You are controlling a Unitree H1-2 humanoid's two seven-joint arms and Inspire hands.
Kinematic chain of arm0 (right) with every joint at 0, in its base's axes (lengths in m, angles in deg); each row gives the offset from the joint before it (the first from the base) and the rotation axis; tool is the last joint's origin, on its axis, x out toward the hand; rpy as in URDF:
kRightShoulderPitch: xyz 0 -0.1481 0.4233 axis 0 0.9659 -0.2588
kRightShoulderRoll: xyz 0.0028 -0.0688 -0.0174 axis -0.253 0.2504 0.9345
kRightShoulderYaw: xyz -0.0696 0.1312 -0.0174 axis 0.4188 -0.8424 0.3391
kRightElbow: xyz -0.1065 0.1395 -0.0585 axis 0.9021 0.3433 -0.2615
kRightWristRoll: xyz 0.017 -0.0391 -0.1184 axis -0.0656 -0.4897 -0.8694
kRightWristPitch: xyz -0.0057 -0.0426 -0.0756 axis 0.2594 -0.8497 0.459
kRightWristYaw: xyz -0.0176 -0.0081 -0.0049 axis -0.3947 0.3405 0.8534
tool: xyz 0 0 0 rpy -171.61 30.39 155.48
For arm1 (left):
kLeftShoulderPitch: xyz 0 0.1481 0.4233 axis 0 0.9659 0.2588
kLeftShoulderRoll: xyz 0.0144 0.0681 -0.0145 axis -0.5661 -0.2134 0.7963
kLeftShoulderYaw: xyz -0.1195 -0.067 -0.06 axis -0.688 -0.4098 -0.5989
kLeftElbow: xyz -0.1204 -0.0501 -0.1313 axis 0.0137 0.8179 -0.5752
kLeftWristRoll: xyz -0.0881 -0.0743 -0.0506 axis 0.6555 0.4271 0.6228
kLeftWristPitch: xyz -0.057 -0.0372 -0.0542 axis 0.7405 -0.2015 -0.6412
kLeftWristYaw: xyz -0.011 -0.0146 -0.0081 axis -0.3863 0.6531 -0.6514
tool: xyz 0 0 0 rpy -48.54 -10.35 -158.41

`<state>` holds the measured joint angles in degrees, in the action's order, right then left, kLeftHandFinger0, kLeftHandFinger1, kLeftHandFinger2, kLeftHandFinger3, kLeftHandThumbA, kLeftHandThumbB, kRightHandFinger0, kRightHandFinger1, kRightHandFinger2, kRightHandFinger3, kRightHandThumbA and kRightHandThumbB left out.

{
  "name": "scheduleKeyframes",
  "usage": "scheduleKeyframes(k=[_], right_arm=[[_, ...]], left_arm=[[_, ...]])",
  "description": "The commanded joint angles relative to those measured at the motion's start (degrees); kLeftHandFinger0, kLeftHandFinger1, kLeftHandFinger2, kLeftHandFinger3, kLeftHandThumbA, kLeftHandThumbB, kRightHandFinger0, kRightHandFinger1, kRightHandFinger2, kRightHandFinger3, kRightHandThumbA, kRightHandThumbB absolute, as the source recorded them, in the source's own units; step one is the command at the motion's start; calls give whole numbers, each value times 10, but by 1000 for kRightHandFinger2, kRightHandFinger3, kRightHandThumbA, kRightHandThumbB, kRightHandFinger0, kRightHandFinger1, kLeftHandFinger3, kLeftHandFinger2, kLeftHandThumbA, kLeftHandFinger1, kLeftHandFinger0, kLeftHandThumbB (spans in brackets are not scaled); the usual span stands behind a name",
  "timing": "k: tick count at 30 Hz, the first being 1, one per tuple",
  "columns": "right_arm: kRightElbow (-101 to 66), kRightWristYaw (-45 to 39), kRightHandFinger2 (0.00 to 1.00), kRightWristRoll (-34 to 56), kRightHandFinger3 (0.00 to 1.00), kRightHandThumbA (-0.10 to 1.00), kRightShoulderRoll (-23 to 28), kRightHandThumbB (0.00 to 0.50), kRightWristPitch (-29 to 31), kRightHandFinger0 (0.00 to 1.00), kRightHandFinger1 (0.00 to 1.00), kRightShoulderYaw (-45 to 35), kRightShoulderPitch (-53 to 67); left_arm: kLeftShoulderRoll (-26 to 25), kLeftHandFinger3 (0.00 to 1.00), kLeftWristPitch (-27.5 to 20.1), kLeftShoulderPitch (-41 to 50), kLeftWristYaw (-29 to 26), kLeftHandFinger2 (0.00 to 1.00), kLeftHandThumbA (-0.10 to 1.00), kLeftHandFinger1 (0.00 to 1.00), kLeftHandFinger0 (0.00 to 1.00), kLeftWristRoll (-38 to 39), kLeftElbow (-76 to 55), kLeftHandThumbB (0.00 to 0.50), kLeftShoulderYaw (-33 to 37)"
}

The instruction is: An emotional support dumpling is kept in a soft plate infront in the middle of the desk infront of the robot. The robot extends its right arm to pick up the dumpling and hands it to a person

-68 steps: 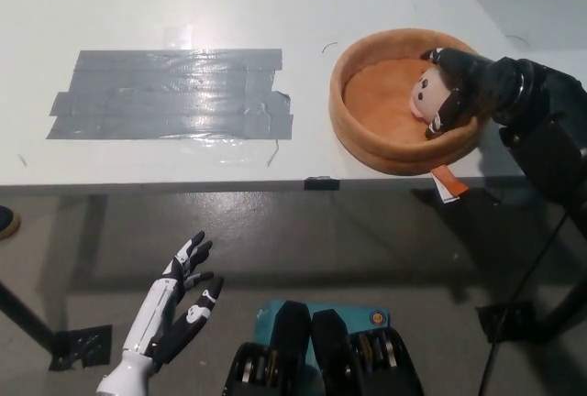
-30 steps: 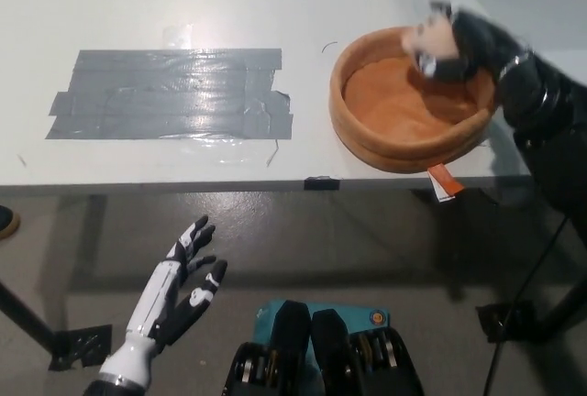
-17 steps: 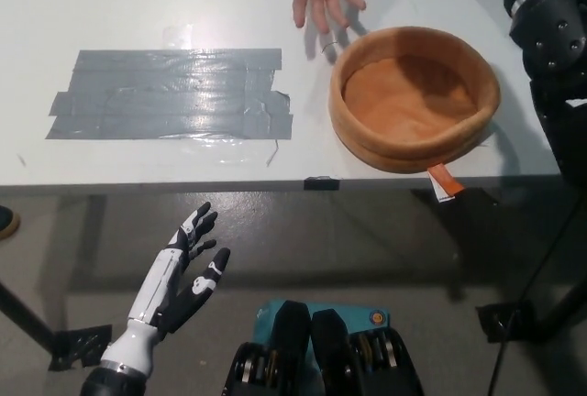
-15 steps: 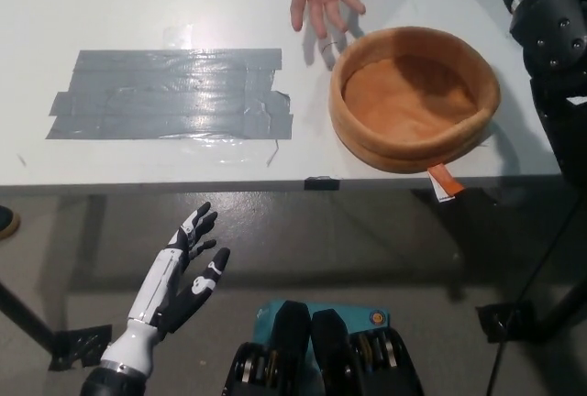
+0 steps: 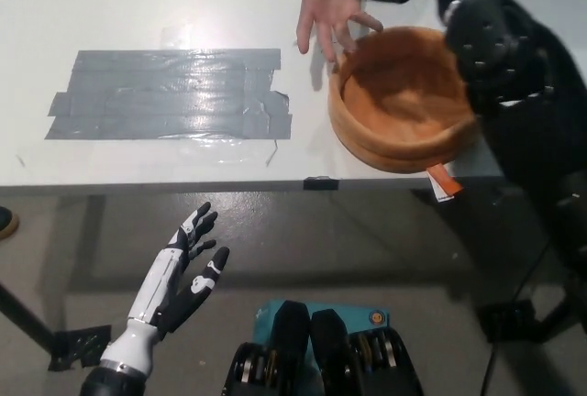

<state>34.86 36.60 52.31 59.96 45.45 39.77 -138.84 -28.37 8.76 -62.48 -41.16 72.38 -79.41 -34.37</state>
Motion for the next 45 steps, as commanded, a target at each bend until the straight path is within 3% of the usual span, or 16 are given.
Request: scheduleKeyframes(k=[1, 3, 5, 10, 13, 14, 15, 16, 17, 18, 20, 26, 31, 38, 43, 45], right_arm=[[90, 46, 907, -10, 898, -100, -19, 230, 56, 143, 659, 8, -74], [157, 65, 913, -10, 889, -100, -33, 230, 77, 62, 608, 11, -99], [191, 75, 943, -8, 898, -100, -39, 234, 86, 46, 611, 10, -114], [295, 104, 1000, -14, 972, -100, -59, 228, 103, 98, 668, 21, -160], [316, 114, 977, -21, 900, -100, -63, 228, 100, 135, 663, 32, -167], [324, 120, 972, -21, 932, -100, -66, 225, 103, 181, 674, 34, -167], [330, 121, 1000, -19, 1000, -100, -68, 254, 101, 380, 784, 34, -167], [333, 115, 1000, -19, 1000, 158, -69, 320, 97, 568, 889, 36, -167], [336, 109, 1000, -20, 1000, 255, -69, 334, 94, 595, 881, 40, -168], [335, 77, 1000, -16, 1000, 535, -66, 460, 92, 1000, 1000, 44, -168], [336, 47, 1000, -24, 1000, 720, -64, 500, 76, 1000, 1000, 60, -165], [325, 60, 1000, -19, 1000, 980, -50, 500, 92, 1000, 1000, 69, -145], [304, 78, 1000, -23, 1000, 939, -40, 479, 79, 1000, 1000, 65, -140], [256, 100, 1000, -21, 1000, 996, -22, 495, 77, 1000, 1000, 52, -125], [174, 134, 1000, 6, 1000, 848, 0, 500, 99, 1000, 1000, -4, -116], [76, 107, 1000, -4, 1000, 966, 21, 488, 76, 1000, 1000, -14, -101]], left_arm=[[-8, 1000, 7, -7, 9, 1000, 723, 1000, 937, -2, -17, 287, -3], [-9, 1000, 4, -7, 9, 1000, 720, 1000, 938, -3, -16, 286, -2], [-9, 1000, 3, -11, 8, 1000, 718, 1000, 937, -3, -15, 284, -2], [-10, 1000, 16, -13, 10, 1000, 727, 1000, 945, -6, -24, 292, -1], [-9, 1000, 18, -15, 11, 1000, 732, 1000, 944, -6, -24, 298, 0], [-10, 1000, 17, -17, 11, 1000, 733, 1000, 945, -6, -24, 301, 1], [-11, 1000, 16, -18, 12, 1000, 734, 1000, 946, -7, -23, 302, 1], [-10, 1000, 15, -18, 12, 1000, 735, 1000, 946, -8, -22, 302, 2], [-11, 1000, 14, -18, 12, 1000, 735, 1000, 945, -9, -22, 301, 3], [-10, 1000, 13, -21, 10, 1000, 734, 1000, 943, -10, -20, 299, 3], [-8, 1000, 16, -21, 10, 1000, 724, 1000, 940, -8, -21, 299, 2], [-12, 1000, 9, -23, 11, 1000, 724, 1000, 952, -9, -17, 293, 4], [-13, 1000, 13, -26, 11, 1000, 730, 1000, 954, -10, -16, 301, 3], [-14, 1000, 9, -25, 13, 1000, 733, 1000, 970, -7, -15, 306, 3], [-10, 1000, 18, -32, 11, 1000, 722, 1000, 968, -7, -15, 305, 0], [-10, 1000, 23, -37, 11, 1000, 727, 1000, 954, -7, -16, 305, -2]])
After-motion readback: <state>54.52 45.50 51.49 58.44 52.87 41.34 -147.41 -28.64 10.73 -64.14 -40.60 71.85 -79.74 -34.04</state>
